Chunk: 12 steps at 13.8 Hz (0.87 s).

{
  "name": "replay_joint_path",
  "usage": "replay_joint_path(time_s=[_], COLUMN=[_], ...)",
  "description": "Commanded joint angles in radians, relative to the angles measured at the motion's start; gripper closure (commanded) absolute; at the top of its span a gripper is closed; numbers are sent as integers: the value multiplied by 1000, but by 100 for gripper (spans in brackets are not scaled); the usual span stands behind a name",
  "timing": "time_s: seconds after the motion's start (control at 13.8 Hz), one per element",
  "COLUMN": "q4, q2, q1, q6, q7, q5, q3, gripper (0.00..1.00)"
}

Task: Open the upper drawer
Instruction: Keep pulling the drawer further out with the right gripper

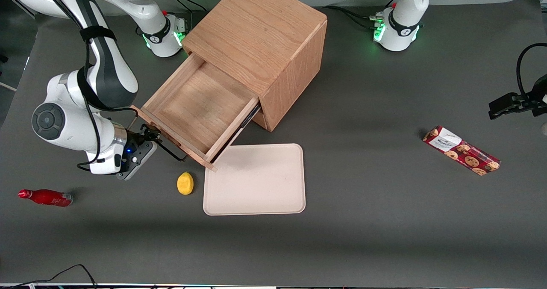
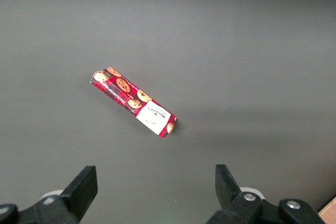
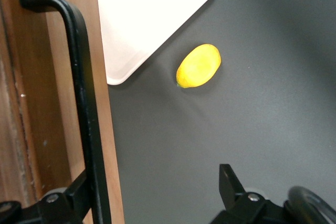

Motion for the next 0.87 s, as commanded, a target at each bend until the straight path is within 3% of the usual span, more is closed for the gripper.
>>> replay_joint_path(time_s=[0.0, 0.29, 0.65, 0.8], q4=[27, 95, 145, 145], q2=[-4, -17, -89, -170], q1=[2, 2, 2, 3], q6=[-47, -168, -210, -210], q7=[-16, -11, 0, 48], q5=[-15, -8, -19, -24], q3=[-2, 0, -5, -53], gripper=[0, 0, 0, 0])
